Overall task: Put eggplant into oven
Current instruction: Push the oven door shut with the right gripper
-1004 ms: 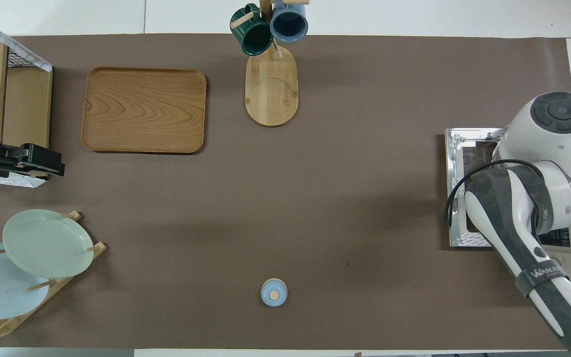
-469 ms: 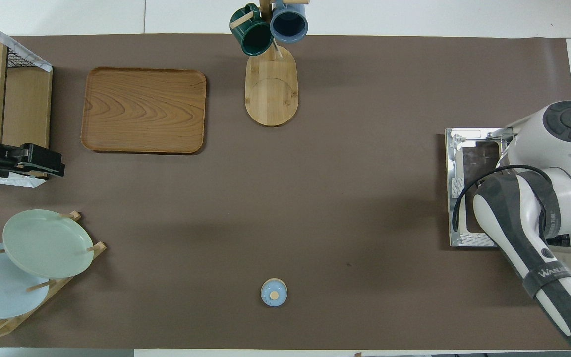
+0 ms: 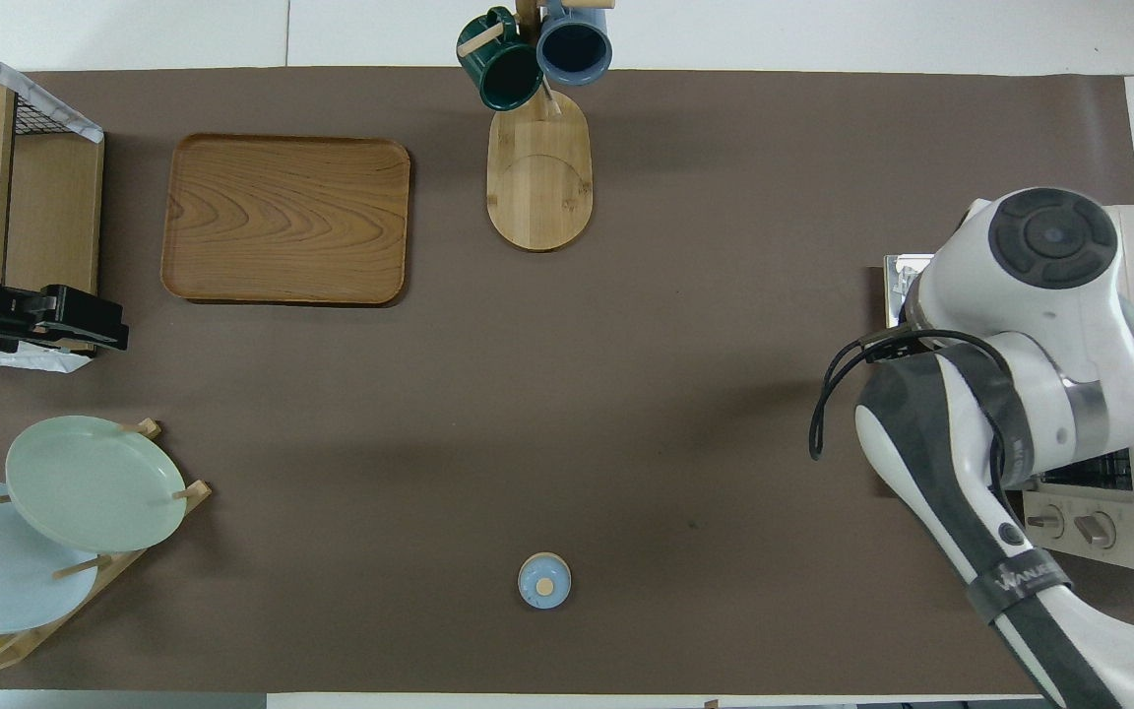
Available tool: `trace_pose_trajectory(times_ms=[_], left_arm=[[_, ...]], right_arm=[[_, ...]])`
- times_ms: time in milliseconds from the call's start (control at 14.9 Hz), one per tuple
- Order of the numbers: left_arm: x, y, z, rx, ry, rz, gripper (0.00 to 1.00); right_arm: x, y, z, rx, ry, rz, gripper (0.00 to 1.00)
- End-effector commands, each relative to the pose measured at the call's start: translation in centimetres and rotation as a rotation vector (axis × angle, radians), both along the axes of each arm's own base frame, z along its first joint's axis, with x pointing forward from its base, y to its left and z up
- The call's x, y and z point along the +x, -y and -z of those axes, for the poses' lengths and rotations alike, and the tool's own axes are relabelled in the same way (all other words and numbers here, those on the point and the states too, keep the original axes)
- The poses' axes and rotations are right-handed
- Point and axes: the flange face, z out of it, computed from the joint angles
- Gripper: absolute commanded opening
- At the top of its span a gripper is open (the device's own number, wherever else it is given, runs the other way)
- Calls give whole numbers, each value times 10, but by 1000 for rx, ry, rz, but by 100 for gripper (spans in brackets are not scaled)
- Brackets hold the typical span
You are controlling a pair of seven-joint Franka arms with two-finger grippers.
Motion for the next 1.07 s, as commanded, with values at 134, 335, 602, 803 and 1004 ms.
trace_pose_trajectory(times_ms=[134,335,602,803,1004], left_arm=[[-3,-5,-3,24,-2,0,100],[-3,-5,-3,24,-2,0,100],[-3,-5,-3,24,-2,0,100],[-3,-5,-3,24,-2,0,100],[-3,-5,-3,25,-2,0,100]], right_arm=[[-7,13,61,35,10,19,0],[-11,19,71,35,1,38,0],[-15,36,87,39,-8,65,0],[-20,39,98,47,-1,64,0],[-27,43,106,58,16,62,0]])
